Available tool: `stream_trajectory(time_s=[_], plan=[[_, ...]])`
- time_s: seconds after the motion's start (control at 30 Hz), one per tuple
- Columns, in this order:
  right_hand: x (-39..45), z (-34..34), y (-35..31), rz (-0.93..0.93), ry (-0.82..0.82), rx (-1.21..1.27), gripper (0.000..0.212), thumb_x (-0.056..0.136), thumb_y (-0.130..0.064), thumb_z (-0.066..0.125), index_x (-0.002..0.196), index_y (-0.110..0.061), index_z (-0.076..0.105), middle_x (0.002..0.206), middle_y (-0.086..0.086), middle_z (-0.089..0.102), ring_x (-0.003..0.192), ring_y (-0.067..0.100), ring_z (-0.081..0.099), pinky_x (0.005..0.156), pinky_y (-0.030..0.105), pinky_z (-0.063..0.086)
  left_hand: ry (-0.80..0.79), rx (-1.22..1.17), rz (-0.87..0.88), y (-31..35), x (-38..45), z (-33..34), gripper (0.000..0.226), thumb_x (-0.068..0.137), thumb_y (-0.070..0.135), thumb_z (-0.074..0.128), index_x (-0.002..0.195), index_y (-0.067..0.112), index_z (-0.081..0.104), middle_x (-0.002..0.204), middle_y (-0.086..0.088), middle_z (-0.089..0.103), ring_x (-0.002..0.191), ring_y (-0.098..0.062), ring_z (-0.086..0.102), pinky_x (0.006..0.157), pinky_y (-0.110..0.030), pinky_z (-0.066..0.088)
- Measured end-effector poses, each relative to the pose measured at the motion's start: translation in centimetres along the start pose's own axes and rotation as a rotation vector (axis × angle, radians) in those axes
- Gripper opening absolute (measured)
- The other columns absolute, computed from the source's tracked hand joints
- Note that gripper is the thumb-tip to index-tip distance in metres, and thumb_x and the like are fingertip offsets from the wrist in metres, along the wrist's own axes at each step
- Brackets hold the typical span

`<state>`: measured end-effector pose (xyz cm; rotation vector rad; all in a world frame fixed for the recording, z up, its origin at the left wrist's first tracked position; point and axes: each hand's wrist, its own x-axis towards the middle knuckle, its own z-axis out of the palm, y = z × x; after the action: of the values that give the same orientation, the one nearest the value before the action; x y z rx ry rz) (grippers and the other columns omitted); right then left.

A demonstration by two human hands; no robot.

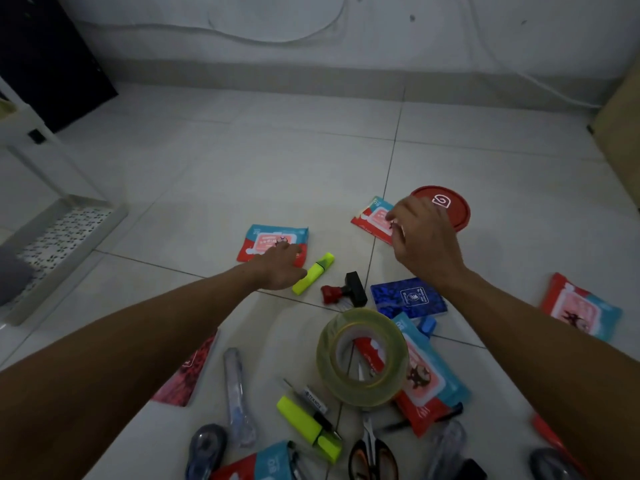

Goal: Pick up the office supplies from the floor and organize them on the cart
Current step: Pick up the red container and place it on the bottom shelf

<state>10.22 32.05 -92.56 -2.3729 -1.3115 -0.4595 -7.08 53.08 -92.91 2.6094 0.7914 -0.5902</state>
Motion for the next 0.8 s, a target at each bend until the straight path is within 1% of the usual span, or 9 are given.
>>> stream_trajectory(time_s=[0.13, 0.17, 0.27, 0.3, 0.37, 0.43, 0.53, 0.63, 0.8], plan=[[0.1, 0.5, 1.1, 0.216, 0.060, -0.056, 0.033, 0.089, -0.029, 0.061, 0.116, -0.011, 0.059, 0.119, 0.012, 0.057, 0.111, 0.028, 0.052, 0.092, 0.044, 0.039, -0.033, -0.061, 0.004, -1.1, 0.5, 1.4, 0.068, 0.097, 0.039, 0.053, 0.153, 0.014, 0.027, 0.159, -0.013, 0.025, 0.142, -0.030, 0.030, 0.111, -0.037, 0.031], [0.0, 0.6, 1.6, 0.301, 0.042, -0.072, 0.043, 0.089, -0.037, 0.063, 0.122, -0.010, 0.055, 0.126, 0.014, 0.054, 0.117, 0.031, 0.049, 0.096, 0.046, 0.038, -0.038, -0.082, 0.015, -1.2, 0.6, 1.8, 0.066, 0.096, 0.037, 0.054, 0.152, 0.012, 0.029, 0.157, -0.013, 0.029, 0.140, -0.029, 0.034, 0.110, -0.036, 0.032], [0.2, 0.6, 3.5, 0.601, -0.042, -0.009, 0.099, 0.071, -0.068, 0.072, 0.143, -0.013, 0.032, 0.149, 0.018, 0.033, 0.136, 0.038, 0.032, 0.108, 0.056, 0.030, -0.028, -0.113, 0.022, -1.6, 0.9, 2.6, 0.065, 0.096, 0.037, 0.056, 0.151, 0.012, 0.032, 0.153, -0.013, 0.034, 0.136, -0.029, 0.037, 0.110, -0.039, 0.035], [0.4, 0.6, 4.2, 0.679, -0.084, 0.050, 0.113, 0.065, -0.074, 0.073, 0.148, -0.016, 0.023, 0.155, 0.017, 0.024, 0.142, 0.039, 0.024, 0.111, 0.058, 0.025, -0.019, -0.121, 0.018, -1.6, 1.1, 2.6, 0.064, 0.096, 0.037, 0.056, 0.150, 0.012, 0.033, 0.151, -0.013, 0.034, 0.135, -0.029, 0.038, 0.109, -0.040, 0.035], [0.6, 0.7, 5.4, 0.768, -0.156, 0.181, 0.125, 0.059, -0.073, 0.078, 0.153, -0.024, 0.011, 0.161, 0.016, 0.008, 0.147, 0.041, 0.013, 0.113, 0.062, 0.020, -0.004, -0.136, 0.015, -1.3, 1.2, 2.5, 0.062, 0.095, 0.038, 0.056, 0.148, 0.013, 0.035, 0.149, -0.012, 0.036, 0.133, -0.029, 0.040, 0.108, -0.040, 0.037], [0.5, 1.2, 6.2, 0.757, -0.162, 0.329, 0.121, 0.060, -0.063, 0.084, 0.153, -0.029, 0.014, 0.162, 0.011, 0.002, 0.145, 0.040, 0.018, 0.112, 0.059, 0.030, 0.002, -0.147, 0.007, -0.9, 1.1, 2.5, 0.062, 0.096, 0.039, 0.056, 0.148, 0.014, 0.035, 0.148, -0.012, 0.034, 0.132, -0.028, 0.040, 0.108, -0.039, 0.037], [-0.4, 2.4, 6.1, 0.644, -0.007, 0.434, 0.101, 0.064, -0.042, 0.090, 0.145, -0.022, 0.033, 0.158, 0.010, 0.009, 0.138, 0.031, 0.034, 0.110, 0.048, 0.042, 0.015, -0.160, 0.001, -1.1, 0.7, 3.2, 0.063, 0.096, 0.040, 0.056, 0.149, 0.014, 0.033, 0.150, -0.012, 0.029, 0.135, -0.029, 0.036, 0.110, -0.040, 0.034], [-1.7, 3.4, 5.5, 0.620, 0.140, 0.461, 0.090, 0.067, -0.029, 0.090, 0.140, -0.020, 0.038, 0.153, 0.009, 0.017, 0.134, 0.024, 0.039, 0.109, 0.038, 0.044, 0.030, -0.201, 0.013, -1.8, 0.4, 3.5, 0.063, 0.095, 0.038, 0.058, 0.149, 0.014, 0.035, 0.150, -0.011, 0.027, 0.136, -0.028, 0.034, 0.113, -0.037, 0.032], [-1.4, 4.0, 4.5, 0.674, 0.230, 0.516, 0.088, 0.070, -0.024, 0.088, 0.141, -0.022, 0.037, 0.148, 0.012, 0.026, 0.132, 0.024, 0.042, 0.104, 0.029, 0.040, 0.067, -0.417, -0.008, -3.9, -0.4, 2.5, 0.061, 0.096, 0.037, 0.059, 0.150, 0.020, 0.036, 0.154, -0.003, 0.023, 0.139, -0.024, 0.033, 0.115, -0.038, 0.032]])
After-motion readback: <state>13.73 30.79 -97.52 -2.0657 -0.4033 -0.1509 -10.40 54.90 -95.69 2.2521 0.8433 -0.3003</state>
